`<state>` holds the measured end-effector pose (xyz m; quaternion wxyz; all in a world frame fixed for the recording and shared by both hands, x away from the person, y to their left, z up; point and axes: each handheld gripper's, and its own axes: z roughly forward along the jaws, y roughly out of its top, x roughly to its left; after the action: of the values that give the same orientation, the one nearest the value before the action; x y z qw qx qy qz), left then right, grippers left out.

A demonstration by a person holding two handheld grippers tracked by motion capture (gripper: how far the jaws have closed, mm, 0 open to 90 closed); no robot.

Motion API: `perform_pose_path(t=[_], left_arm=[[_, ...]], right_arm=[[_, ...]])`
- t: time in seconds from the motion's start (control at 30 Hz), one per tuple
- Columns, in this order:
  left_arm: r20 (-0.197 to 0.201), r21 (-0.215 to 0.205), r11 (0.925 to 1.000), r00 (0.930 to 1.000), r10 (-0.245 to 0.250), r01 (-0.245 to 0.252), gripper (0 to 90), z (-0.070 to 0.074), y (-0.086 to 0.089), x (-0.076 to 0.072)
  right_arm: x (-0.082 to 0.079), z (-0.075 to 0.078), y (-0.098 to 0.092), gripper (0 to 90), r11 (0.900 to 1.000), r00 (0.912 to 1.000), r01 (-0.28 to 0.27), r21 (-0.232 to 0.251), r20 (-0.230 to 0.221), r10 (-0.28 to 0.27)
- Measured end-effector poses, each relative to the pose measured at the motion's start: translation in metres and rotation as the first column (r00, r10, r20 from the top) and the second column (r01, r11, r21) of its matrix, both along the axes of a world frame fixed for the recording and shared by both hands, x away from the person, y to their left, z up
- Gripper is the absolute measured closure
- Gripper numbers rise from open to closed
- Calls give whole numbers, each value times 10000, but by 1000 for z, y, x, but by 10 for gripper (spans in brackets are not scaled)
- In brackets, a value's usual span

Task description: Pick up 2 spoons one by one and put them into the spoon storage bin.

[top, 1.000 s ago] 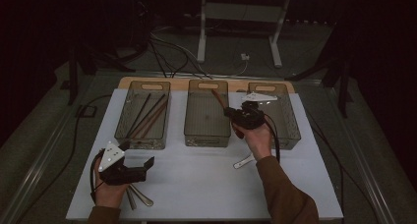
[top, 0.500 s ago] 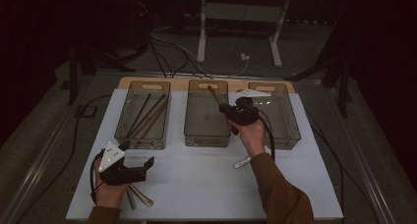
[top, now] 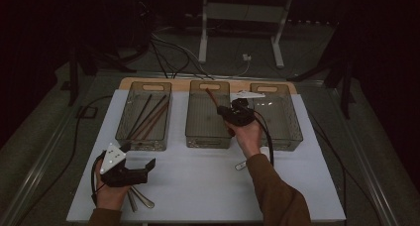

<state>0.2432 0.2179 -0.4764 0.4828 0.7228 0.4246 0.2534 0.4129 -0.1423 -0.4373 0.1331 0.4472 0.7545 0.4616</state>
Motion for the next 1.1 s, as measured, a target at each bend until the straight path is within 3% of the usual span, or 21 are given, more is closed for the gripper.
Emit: perform_pose_path(t=[0.5, 0.63, 0.9, 1.1], left_arm=[[-9, -34, 10000, 10000, 30, -30, 8, 0, 1, 0], [-29, -21, 10000, 10000, 38, -38, 8, -1, 1, 0], [-22, -37, 10000, 10000, 46, -46, 8, -1, 1, 0], [-36, -14, 10000, 10000, 59, -59, 8, -1, 1, 0]], right_arm=[[8, -16, 6, 832, 9991, 9981, 421, 13, -451, -420], [8, -17, 7, 672, 9991, 9978, 413, 78, -515, -409], [8, -16, 4, 211, 9964, 9949, 830, 184, -598, -817], [5, -12, 3, 48, 9976, 9963, 695, -47, -499, -696]])
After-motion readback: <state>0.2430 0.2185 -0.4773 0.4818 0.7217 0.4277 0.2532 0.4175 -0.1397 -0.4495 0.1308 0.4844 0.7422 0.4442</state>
